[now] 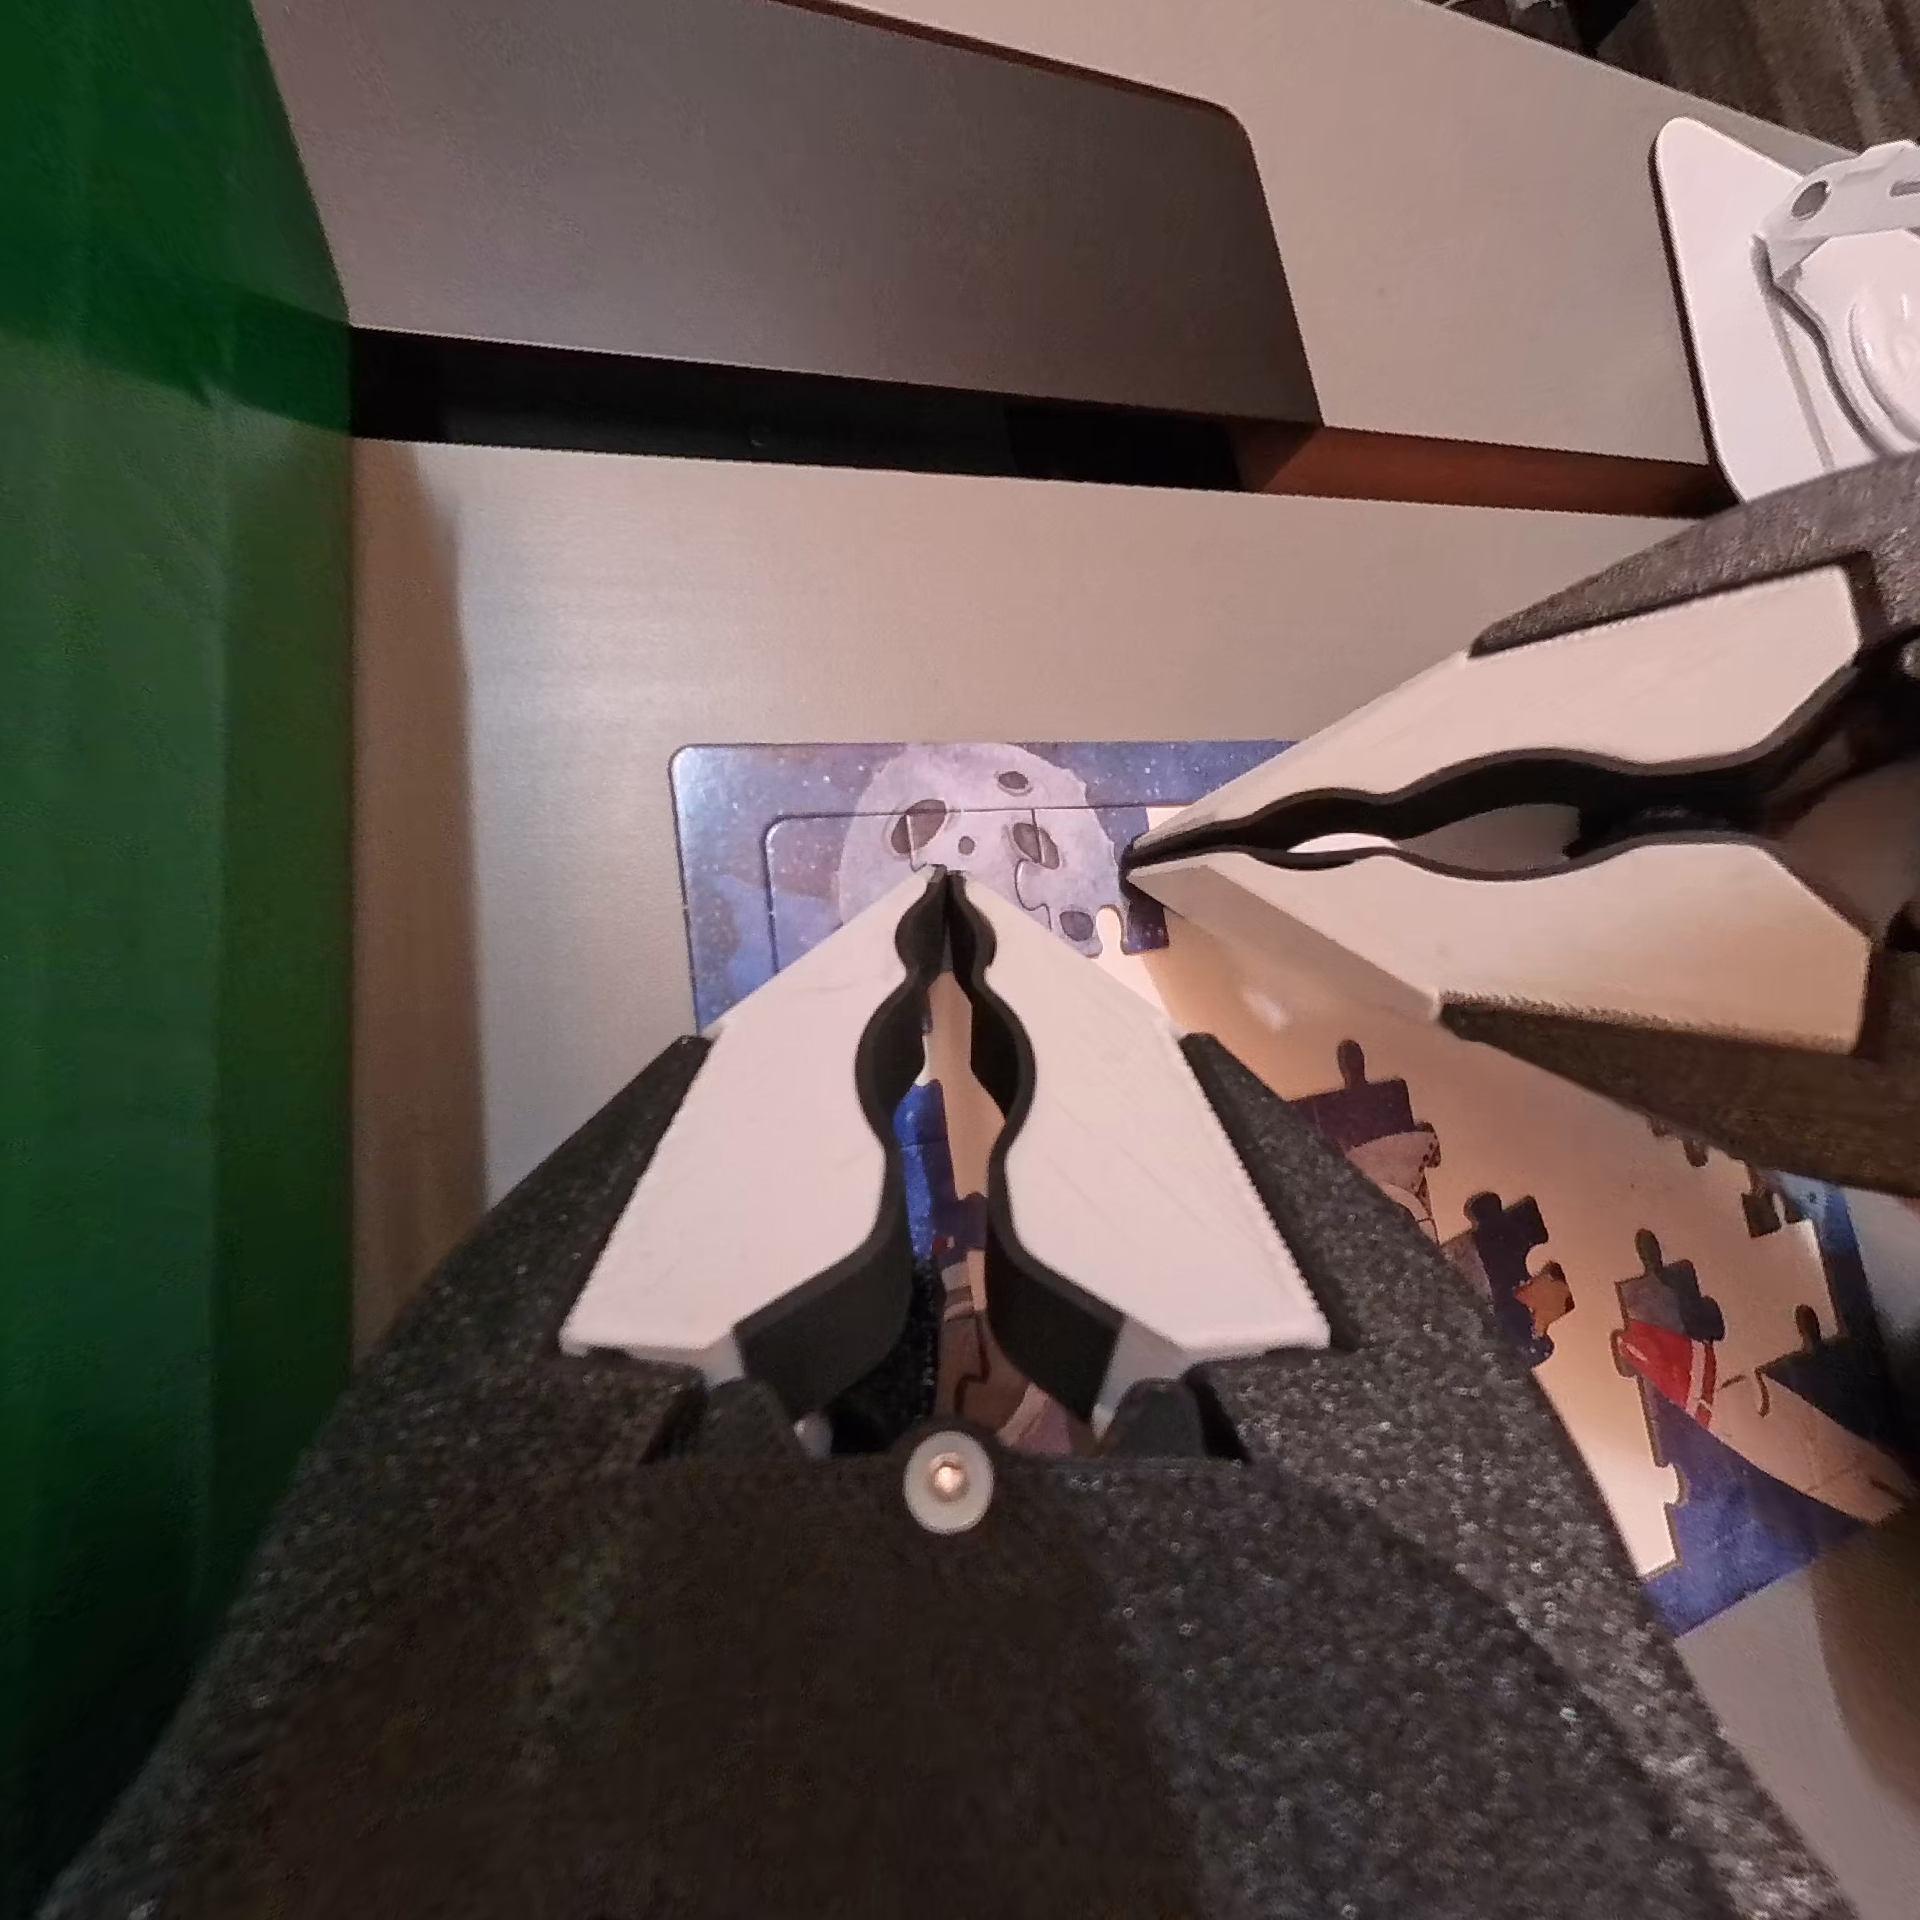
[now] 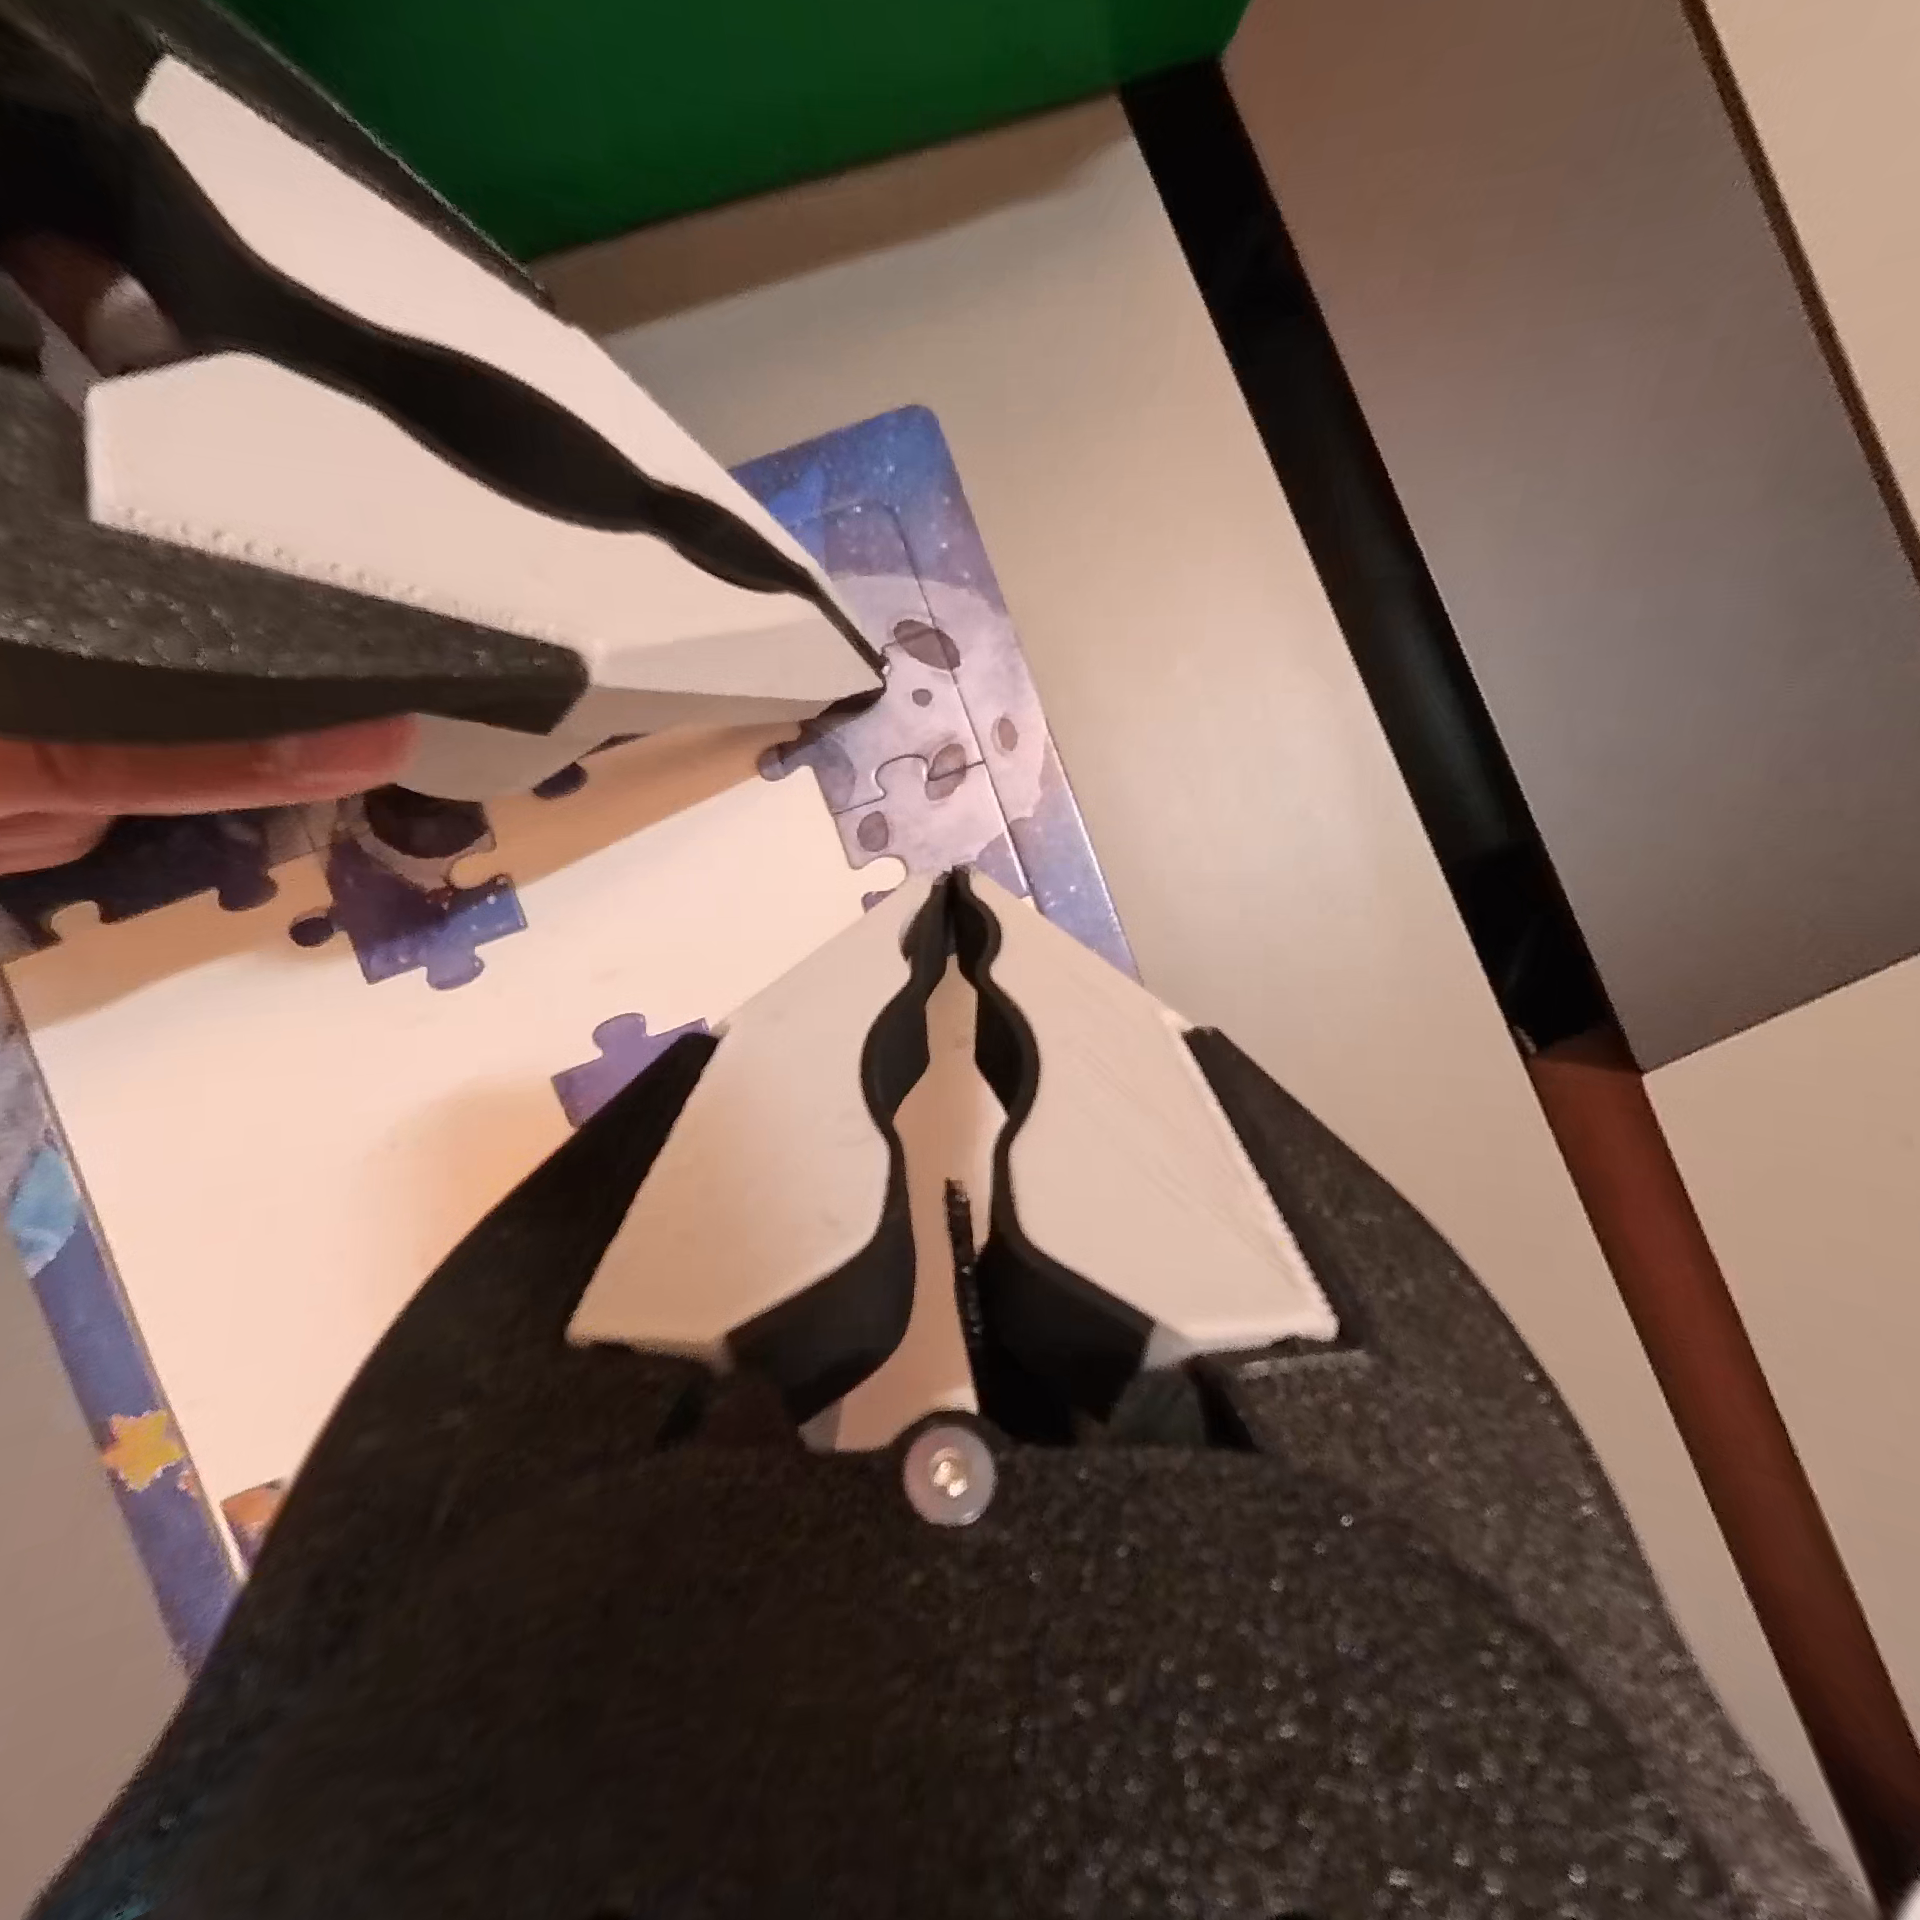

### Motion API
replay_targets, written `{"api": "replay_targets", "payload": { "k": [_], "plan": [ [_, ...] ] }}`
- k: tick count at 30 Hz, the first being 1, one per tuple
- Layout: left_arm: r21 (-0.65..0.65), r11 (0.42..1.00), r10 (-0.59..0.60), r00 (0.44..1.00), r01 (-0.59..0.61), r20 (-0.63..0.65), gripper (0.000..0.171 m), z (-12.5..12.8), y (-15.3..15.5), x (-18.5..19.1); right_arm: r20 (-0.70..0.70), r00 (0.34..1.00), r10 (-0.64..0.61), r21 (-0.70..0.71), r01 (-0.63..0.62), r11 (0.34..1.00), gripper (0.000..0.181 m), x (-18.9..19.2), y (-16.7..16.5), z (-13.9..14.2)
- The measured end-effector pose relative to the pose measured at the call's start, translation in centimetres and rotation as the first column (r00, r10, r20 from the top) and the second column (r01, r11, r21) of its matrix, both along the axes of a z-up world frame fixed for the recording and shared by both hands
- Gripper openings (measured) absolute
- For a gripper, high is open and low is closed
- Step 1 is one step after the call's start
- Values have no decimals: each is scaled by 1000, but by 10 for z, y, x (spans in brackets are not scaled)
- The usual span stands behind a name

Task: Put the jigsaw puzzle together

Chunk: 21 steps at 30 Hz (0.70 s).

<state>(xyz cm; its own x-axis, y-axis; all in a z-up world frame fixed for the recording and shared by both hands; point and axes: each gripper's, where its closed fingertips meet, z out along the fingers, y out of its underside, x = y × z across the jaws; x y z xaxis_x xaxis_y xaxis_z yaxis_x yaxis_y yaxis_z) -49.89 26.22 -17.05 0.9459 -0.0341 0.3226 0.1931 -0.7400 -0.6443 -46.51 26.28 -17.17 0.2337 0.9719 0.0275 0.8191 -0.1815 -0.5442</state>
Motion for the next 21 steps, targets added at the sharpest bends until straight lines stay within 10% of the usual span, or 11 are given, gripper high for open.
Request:
{"api": "replay_targets", "payload": {
  "k": [11,17,21],
  "plan": [
    [-27,999,19,998,-21,-65,3,10,-1,-4,-403,913,56,61,-35,998,5,67,-63,190],
    [247,969,46,995,-24,-85,14,128,-18,3,-461,887,-3,5,6,1000,19,181,-130,191],
    [258,965,9,979,44,-203,17,161,-64,16,-416,897,-152,13,173,985,31,273,-146,157]
  ]
}}
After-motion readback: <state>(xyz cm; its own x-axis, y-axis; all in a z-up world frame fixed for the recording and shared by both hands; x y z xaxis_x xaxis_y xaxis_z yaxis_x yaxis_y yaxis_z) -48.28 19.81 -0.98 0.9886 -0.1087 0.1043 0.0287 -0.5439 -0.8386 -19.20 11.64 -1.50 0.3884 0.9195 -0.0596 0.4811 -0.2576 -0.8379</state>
